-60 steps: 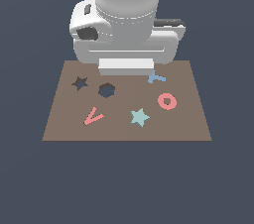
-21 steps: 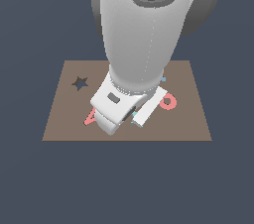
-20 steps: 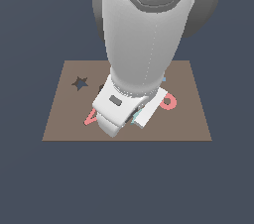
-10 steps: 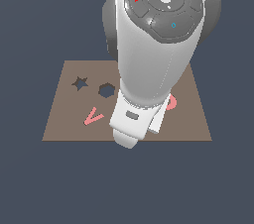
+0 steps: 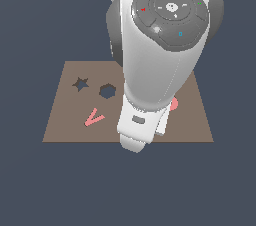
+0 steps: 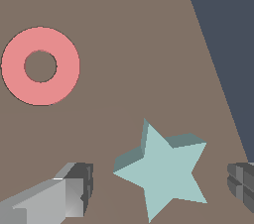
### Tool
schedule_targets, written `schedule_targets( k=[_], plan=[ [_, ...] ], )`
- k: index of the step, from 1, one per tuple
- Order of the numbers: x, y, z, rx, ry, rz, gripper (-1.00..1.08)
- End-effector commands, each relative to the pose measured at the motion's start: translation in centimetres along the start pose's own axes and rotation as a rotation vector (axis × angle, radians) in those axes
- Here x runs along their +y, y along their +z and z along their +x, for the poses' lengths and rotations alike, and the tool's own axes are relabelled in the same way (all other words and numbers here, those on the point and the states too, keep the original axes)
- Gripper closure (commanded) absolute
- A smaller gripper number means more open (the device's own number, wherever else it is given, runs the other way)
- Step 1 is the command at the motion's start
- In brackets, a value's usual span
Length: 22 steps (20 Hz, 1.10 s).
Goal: Insert a designated object into the corresponding slot on a board.
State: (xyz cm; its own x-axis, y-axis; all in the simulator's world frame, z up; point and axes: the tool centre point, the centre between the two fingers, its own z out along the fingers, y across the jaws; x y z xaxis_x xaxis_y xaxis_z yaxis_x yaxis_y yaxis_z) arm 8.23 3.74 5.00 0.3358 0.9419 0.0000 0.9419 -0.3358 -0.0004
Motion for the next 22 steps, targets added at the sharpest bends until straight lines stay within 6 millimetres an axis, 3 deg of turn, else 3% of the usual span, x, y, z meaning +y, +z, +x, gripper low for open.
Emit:
schedule_targets(
  k=[1, 9, 10, 22],
  plan=[
    [0.0, 0.1, 0.0, 0.000, 0.000, 0.000, -0.92],
    [0.0, 2.0, 0.0, 0.000, -0.004, 0.000, -0.92],
    [0.0, 2.0, 0.0, 0.000, -0.004, 0.000, 1.08],
    [0.0, 1.7, 0.0, 0.000, -0.004, -0.001, 1.08]
  ],
)
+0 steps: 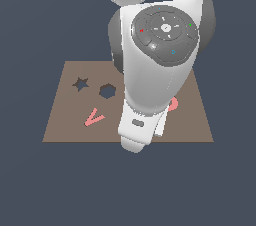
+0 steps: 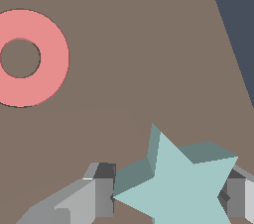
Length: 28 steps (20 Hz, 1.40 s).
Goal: Insert a designated object into the corresponding slot on a board.
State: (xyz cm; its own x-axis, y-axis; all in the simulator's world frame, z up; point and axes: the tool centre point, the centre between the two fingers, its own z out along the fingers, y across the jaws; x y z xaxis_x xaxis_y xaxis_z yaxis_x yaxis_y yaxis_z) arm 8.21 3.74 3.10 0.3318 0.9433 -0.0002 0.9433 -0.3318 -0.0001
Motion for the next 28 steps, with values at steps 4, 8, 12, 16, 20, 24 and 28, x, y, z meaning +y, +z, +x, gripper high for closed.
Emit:
schedule_targets(
  k=[4, 8, 12, 16, 20, 24, 28],
  plan=[
    [0.0, -0.2, 0.0, 0.000, 0.001, 0.000, 1.08],
    [0.2, -0.2, -0.3, 0.000, 0.025, 0.000, 1.08],
    [0.7, -0.2, -1.1, 0.000, 0.082, 0.000, 1.08],
    [1.4, -0.3, -2.3, 0.000, 0.171, 0.000, 1.08],
    [2.2, -0.4, -4.0, 0.000, 0.292, -0.001, 1.08],
    [2.8, -0.4, -6.4, 0.000, 0.443, -0.001, 1.08],
    [3.1, -0.5, -9.1, 0.000, 0.615, -0.002, 1.08]
  ],
)
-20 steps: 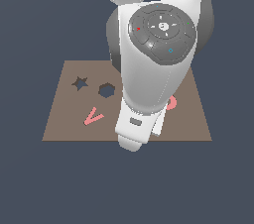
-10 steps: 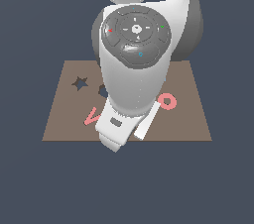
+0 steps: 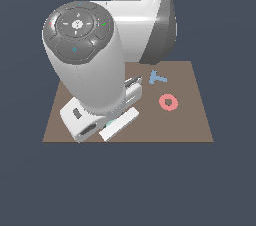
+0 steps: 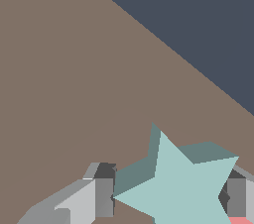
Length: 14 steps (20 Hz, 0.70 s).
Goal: Insert a designated object into the corresponding slot on a board.
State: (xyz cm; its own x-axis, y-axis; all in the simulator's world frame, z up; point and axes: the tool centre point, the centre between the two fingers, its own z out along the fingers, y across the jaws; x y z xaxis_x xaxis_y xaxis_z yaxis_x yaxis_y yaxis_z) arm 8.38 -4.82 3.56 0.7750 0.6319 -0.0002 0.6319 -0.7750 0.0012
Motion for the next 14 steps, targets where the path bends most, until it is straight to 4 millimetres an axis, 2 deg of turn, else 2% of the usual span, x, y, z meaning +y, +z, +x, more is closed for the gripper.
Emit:
schedule_targets(
  k=[1, 8, 14],
  plan=[
    [1.0, -0.1, -1.5, 0.000, 0.111, -0.001, 1.08],
    [2.8, -0.2, -6.3, 0.000, 0.432, -0.002, 1.08],
    [2.9, -0.3, -10.7, 0.000, 0.709, -0.002, 1.08]
  ],
)
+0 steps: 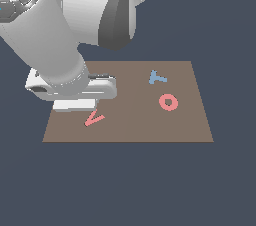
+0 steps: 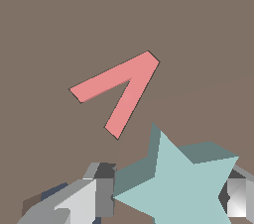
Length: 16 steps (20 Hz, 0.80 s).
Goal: Insert a designated object into the corresponding slot on a board.
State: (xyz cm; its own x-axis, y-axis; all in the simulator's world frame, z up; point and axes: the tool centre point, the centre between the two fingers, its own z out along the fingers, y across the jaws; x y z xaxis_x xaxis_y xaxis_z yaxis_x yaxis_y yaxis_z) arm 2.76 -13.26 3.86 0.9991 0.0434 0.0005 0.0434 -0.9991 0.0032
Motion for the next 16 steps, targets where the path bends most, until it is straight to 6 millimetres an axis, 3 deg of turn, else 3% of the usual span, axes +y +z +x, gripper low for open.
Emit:
schedule_targets(
  k=[1, 9, 16],
  plan=[
    [0.9, -0.1, -1.4, 0.000, 0.108, 0.000, 1.08],
    [2.2, -0.1, -5.1, 0.000, 0.351, 0.000, 1.08],
    [2.5, -0.2, -6.9, -0.001, 0.459, 0.000, 1.08]
  ],
)
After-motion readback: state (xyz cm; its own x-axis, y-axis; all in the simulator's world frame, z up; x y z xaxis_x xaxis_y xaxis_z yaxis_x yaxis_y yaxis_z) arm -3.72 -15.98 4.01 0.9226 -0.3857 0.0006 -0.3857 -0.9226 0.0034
